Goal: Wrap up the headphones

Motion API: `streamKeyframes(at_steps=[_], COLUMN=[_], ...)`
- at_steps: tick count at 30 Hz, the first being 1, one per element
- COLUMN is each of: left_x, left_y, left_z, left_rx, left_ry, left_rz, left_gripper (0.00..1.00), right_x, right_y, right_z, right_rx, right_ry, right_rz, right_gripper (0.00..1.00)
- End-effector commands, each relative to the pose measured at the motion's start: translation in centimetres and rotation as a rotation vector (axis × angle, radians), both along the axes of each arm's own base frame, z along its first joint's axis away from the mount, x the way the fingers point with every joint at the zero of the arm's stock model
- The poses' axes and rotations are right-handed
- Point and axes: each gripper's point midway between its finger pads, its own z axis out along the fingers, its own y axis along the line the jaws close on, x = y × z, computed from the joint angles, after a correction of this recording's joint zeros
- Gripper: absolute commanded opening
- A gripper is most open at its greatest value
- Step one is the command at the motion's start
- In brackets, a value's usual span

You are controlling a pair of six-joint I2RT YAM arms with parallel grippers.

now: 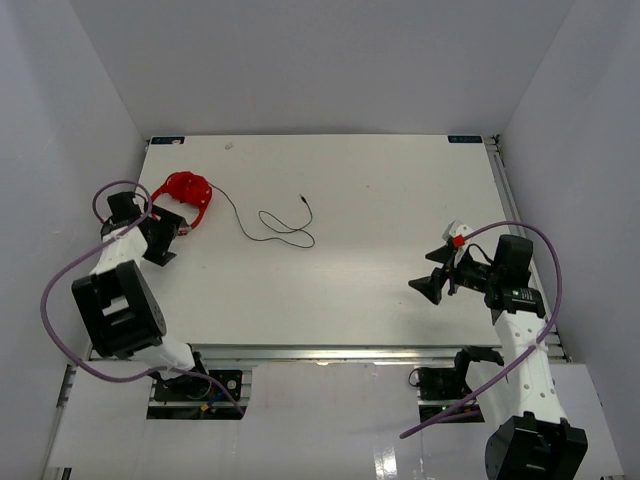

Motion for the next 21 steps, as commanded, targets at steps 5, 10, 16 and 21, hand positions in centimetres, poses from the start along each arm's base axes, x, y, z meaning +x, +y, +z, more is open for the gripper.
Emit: streamKeyframes(at_steps=[5, 10, 16, 21], left_x=[4.4, 6.1, 6.8, 6.6], left_y=[6.3, 8.2, 8.2, 7.7], left_z=[-1.2, -4.5, -6.9, -7.5], left_rx=[0.115, 0.126, 0.116, 0.140], left_ry=[0.152, 0.262, 0.304, 0.319], left_rz=[0.144, 0.181, 0.137, 0.086], left_gripper=[0.90, 0.76, 0.56, 0.31], right_x=[0.2, 0.4, 0.8, 1.0], right_y=[0.2, 0.1, -0.2, -0.4], right_z=[1.4, 1.4, 1.1, 0.8], right_rx=[0.001, -0.002, -0.017, -0.025], right_ry=[-0.050, -0.045, -0.041, -0.035], right_rz=[0.015, 0.008, -0.011, -0.023], right_gripper=[0.90, 0.90, 0.90, 0.90])
